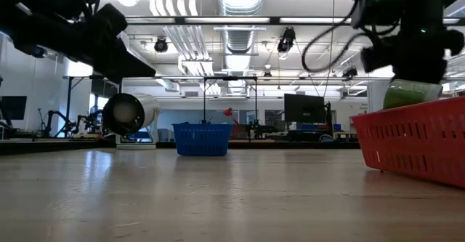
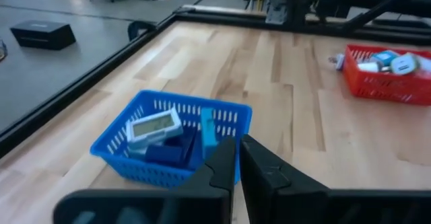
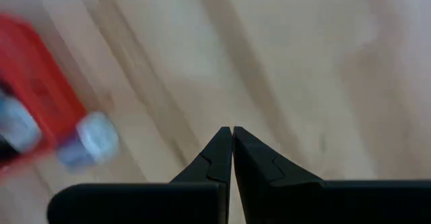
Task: Pick & Place Office items
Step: Put the purple charger adapter into the red bin
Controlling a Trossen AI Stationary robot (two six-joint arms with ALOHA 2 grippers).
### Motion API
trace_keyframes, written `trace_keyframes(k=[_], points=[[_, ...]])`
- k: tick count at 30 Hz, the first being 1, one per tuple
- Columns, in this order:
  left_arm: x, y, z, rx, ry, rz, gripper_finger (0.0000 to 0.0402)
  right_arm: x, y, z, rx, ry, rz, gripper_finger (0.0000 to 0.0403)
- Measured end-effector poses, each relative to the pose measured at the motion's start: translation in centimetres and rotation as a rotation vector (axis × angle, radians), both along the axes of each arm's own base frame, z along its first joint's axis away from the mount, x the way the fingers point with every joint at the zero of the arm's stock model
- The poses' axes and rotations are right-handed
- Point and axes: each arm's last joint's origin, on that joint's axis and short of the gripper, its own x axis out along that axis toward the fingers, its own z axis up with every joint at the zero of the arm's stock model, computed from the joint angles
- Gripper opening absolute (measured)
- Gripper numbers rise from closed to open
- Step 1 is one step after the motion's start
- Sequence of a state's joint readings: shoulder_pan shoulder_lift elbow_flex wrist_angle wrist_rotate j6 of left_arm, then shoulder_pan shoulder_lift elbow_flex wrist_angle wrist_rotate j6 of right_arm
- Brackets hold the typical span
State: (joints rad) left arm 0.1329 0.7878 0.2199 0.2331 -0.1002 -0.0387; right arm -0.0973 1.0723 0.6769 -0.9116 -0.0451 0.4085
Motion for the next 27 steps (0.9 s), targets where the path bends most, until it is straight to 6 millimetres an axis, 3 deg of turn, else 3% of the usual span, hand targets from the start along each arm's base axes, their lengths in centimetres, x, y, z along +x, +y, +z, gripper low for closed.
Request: trace_keyframes(k=[4, 15, 21, 27], points=[[0.1, 0.0, 0.7, 0.001, -0.028, -0.007, 0.0028, -0.2, 0.8, -2.0, 0.064, 0.148, -0.011, 0.0013], [0.1, 0.0, 1.0, 0.003, -0.039, -0.008, 0.0028, 2.8, 1.7, -5.5, 0.175, 0.155, 0.116, 0.0013], [0.0, 0.0, 0.8, 0.002, -0.011, -0.01, 0.0028, 5.4, 1.8, -7.4, 0.22, 0.104, 0.195, 0.0013], [-0.1, -0.1, 0.5, -0.002, 0.015, -0.013, 0.0028, 8.4, 1.8, -7.3, 0.226, 0.076, 0.301, 0.0013]])
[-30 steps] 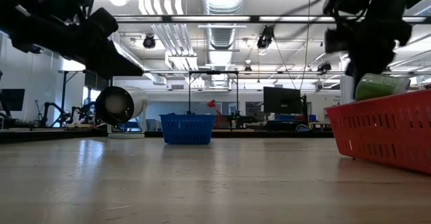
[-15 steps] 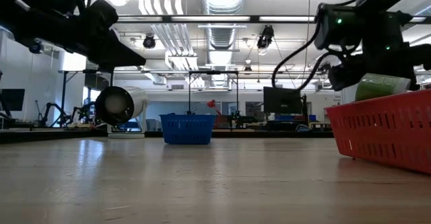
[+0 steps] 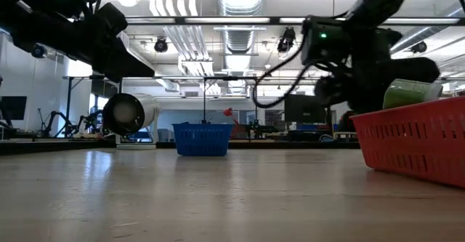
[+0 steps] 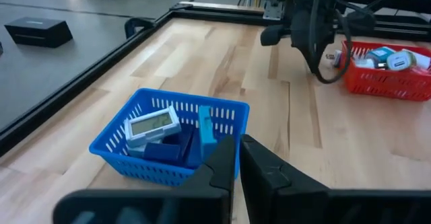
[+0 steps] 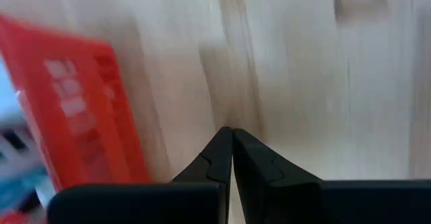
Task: Pick & Place Office items
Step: Put the purple charger adapter into the red bin
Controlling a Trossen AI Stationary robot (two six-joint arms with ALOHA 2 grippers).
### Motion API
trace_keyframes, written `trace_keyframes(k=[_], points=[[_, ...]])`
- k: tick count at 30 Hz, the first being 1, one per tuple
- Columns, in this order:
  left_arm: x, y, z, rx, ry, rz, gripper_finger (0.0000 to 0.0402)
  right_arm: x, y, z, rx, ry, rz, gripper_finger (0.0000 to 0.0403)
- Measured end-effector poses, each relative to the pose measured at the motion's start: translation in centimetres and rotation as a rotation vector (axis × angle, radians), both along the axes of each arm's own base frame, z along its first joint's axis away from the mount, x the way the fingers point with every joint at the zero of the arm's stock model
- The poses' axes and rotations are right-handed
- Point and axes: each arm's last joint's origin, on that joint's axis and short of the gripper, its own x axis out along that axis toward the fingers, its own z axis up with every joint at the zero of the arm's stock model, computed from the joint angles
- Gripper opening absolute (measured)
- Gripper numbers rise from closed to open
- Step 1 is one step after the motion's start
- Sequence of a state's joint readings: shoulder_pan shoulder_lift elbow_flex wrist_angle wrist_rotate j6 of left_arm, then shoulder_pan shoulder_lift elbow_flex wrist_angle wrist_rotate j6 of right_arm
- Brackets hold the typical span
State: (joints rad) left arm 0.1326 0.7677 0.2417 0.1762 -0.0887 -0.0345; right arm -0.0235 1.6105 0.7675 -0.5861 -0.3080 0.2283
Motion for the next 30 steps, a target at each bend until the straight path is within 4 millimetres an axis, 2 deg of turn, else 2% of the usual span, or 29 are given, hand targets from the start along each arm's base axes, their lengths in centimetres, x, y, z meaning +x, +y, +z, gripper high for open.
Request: trace_keyframes(k=[5, 12, 19, 23, 27, 30], points=[[0.0, 0.0, -0.1, -0.001, 0.01, 0.0, 0.0028, 2.9, -0.1, 0.3, -0.008, -0.074, 0.083, 0.0013], [-0.1, 0.0, -0.2, -0.003, 0.024, 0.0, 0.0028, 6.2, 0.0, -0.4, 0.045, -0.087, 0.178, 0.0013], [-0.2, 0.0, -0.5, -0.004, 0.058, -0.001, 0.0028, 8.2, 0.7, 0.1, 0.047, -0.154, 0.283, 0.0013], [-0.2, 0.0, -0.6, -0.005, 0.066, -0.001, 0.0028, 7.3, 0.8, 0.9, 0.061, -0.062, 0.267, 0.0013], [-0.2, 0.0, -0.6, -0.005, 0.069, -0.002, 0.0028, 4.5, 0.9, 0.4, 0.084, 0.129, 0.22, 0.0013], [-0.3, 0.0, -0.7, -0.006, 0.072, -0.002, 0.0028, 2.7, 1.1, -0.2, 0.094, 0.201, 0.173, 0.0013]])
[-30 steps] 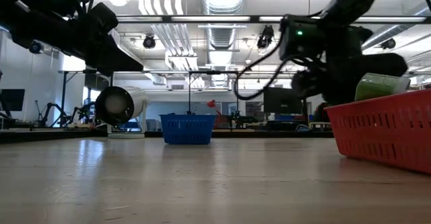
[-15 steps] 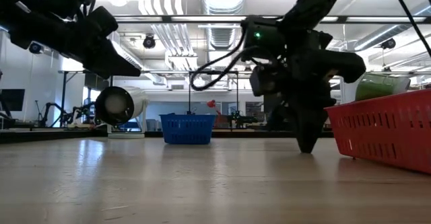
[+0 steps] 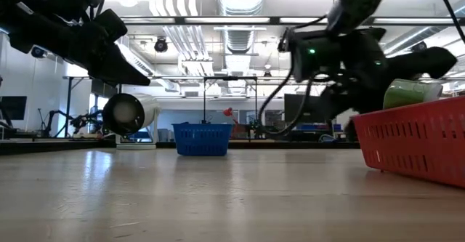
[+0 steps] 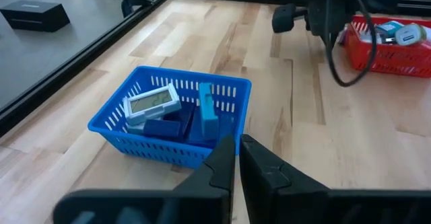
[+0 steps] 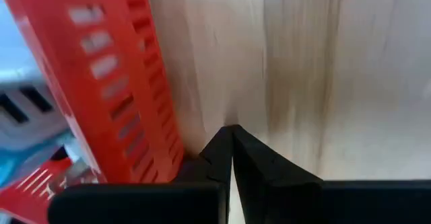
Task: Pick & Place Office items
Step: Put the purple charger adapter into the red bin
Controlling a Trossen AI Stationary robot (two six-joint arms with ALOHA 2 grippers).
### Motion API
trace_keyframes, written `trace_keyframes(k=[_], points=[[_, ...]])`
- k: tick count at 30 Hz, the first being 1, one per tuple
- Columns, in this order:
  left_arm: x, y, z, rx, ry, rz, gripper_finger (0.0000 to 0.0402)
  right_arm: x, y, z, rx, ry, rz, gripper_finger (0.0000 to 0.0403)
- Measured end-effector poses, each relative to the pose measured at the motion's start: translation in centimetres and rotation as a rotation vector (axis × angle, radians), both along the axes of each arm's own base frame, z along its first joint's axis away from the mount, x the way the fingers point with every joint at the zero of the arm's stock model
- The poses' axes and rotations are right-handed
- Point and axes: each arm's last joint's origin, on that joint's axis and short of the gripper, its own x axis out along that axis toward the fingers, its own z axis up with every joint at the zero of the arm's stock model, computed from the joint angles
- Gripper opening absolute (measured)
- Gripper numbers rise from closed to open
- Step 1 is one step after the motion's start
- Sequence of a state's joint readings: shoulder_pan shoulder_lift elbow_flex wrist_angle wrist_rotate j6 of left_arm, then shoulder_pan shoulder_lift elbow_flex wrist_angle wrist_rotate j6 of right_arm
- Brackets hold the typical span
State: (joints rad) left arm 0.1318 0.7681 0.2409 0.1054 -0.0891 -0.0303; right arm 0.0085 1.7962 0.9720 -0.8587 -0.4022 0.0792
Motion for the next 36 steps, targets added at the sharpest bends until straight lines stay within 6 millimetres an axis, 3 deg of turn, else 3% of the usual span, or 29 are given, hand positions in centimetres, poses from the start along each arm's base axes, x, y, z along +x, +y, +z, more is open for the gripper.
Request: trace_keyframes(k=[5, 12, 26, 31, 36], points=[[0.0, 0.0, 0.0, 0.0, 0.001, 0.0, 0.0028, -2.4, 0.5, -0.6, 0.011, 0.074, -0.081, 0.0013], [0.0, 0.0, 0.0, -0.006, -0.001, 0.003, 0.0028, -5.0, 2.6, -0.2, 0.012, 0.151, -0.136, 0.0013], [0.1, 0.0, 0.3, -0.028, -0.024, 0.014, 0.0028, -5.6, 4.8, 0.1, 0.005, 0.103, -0.075, 0.0013], [0.1, 0.0, 0.3, -0.024, -0.022, 0.012, 0.0028, -6.2, 4.6, 1.3, -0.11, 0.019, 0.043, 0.0013], [0.1, 0.0, 0.3, -0.025, -0.02, 0.012, 0.0028, -7.5, 3.9, 3.8, -0.234, -0.059, 0.083, 0.0013]])
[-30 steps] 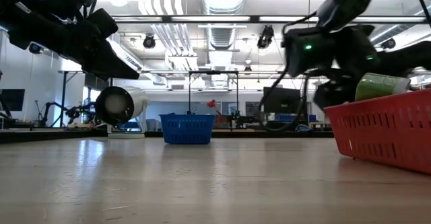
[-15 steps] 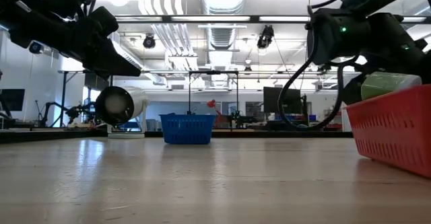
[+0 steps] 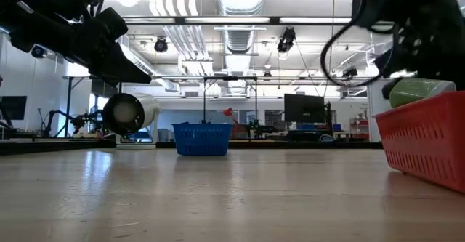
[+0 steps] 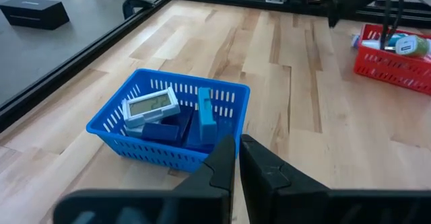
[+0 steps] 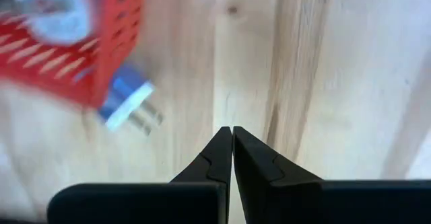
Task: Pick & Place Office items
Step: Put the purple charger adapter into the red bin
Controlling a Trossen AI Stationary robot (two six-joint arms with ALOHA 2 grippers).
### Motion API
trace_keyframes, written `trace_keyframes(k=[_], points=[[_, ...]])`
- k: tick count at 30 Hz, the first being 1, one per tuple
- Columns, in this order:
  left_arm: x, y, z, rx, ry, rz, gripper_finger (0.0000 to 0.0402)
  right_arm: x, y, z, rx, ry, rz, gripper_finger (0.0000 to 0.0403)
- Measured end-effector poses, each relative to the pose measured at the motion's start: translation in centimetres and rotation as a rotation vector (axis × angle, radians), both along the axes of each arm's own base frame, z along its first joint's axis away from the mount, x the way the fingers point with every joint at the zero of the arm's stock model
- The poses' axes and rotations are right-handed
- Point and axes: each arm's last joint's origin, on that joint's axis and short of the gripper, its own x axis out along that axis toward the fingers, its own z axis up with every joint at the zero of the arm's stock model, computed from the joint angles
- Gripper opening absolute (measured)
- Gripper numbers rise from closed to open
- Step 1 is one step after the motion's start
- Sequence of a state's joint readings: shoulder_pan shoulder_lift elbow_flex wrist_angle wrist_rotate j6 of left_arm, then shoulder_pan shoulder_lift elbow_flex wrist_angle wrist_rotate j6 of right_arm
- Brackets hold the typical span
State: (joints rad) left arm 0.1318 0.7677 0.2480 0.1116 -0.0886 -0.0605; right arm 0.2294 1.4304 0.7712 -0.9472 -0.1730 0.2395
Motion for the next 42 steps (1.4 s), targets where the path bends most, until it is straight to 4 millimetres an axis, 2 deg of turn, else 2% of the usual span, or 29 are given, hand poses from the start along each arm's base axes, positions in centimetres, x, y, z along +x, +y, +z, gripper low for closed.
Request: trace_keyframes(k=[3, 6, 12, 20, 26, 31, 36, 42], points=[[0.0, 0.0, -0.1, -0.005, 0.004, -0.011, 0.0028, -0.9, -0.1, 1.6, 0.022, -0.06, 0.016, 0.0013], [-0.1, 0.0, -0.2, -0.005, 0.006, -0.011, 0.0028, -1.7, 0.6, 2.8, 0.126, -0.119, 0.047, 0.0013], [-0.1, -0.1, -0.2, -0.004, 0.01, -0.014, 0.0028, -2.2, 2.8, 3.8, 0.188, -0.211, 0.109, 0.0038], [-0.1, -0.1, -0.3, -0.016, 0.013, -0.009, 0.0028, -2.9, 4.4, 2.8, 0.128, -0.23, 0.099, 0.0134], [-0.1, -0.1, -0.4, -0.027, 0.019, -0.004, 0.0028, -3.6, 4.2, 1.1, 0.098, -0.229, 0.114, 0.0211], [-0.2, -0.1, -0.4, -0.03, 0.025, -0.003, 0.0028, -3.5, 4.2, 0.1, 0.078, -0.305, 0.156, 0.0261], [-0.2, -0.1, -0.6, -0.035, 0.041, -0.002, 0.0028, -3.3, 4.7, -0.2, 0.093, -0.378, 0.192, 0.0288], [-0.3, -0.1, -0.7, -0.04, 0.049, 0.0, 0.0028, -3.6, 5.3, -1.3, 0.082, -0.362, 0.235, 0.0289]])
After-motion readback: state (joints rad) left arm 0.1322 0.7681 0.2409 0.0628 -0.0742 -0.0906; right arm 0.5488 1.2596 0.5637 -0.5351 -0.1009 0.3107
